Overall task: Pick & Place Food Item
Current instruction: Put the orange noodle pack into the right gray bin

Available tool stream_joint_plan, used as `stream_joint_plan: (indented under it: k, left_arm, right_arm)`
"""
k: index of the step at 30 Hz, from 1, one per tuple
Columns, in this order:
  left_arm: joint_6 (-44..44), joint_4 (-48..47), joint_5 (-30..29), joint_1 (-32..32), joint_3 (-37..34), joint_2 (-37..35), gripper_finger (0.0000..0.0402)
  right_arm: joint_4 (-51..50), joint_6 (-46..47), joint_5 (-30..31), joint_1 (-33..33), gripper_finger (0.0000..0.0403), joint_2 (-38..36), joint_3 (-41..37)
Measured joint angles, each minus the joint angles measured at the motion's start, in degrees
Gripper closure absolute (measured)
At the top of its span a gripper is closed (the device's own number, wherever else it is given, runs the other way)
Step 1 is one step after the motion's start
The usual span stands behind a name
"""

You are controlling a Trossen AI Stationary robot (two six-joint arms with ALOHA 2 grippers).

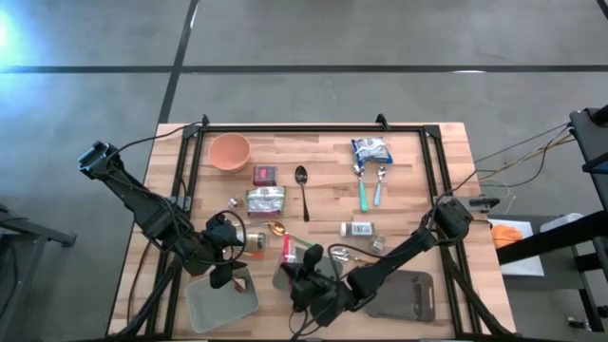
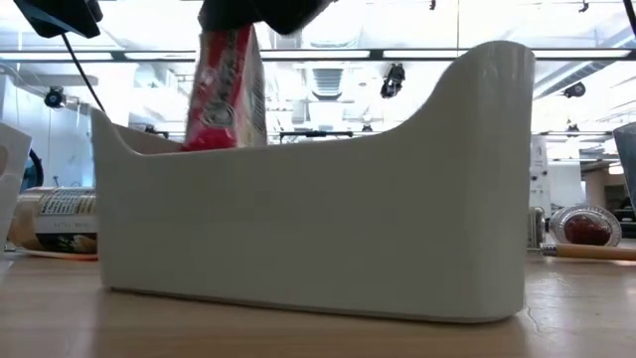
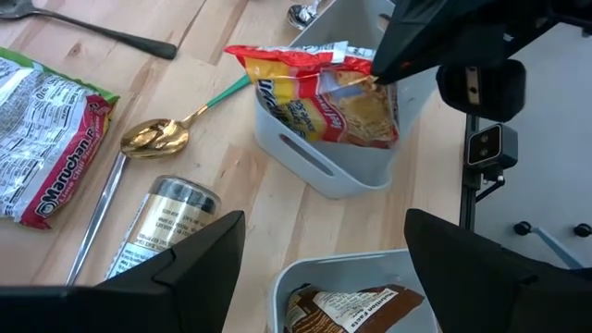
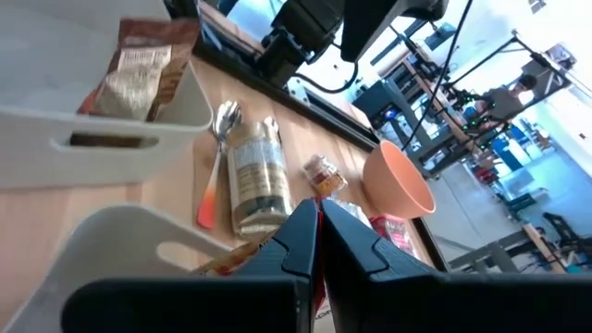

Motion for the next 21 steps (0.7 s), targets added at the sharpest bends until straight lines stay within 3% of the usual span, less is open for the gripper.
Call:
stream_joint_plan:
  k: [15,21]
  left_arm:
    - [-0.11,3.72,0.05,0.02,0.0,0.0,0.0099]
    - [-0.2,3.97,0.05,0.02,0.0,0.0,0.0099]
  right_arm:
    - [-0.23,-1.47,2.44,0.0,0.0395,4.85,0.1]
    - [0.11,2.04,2.97,-0.2,0.0394,4.83,0.09]
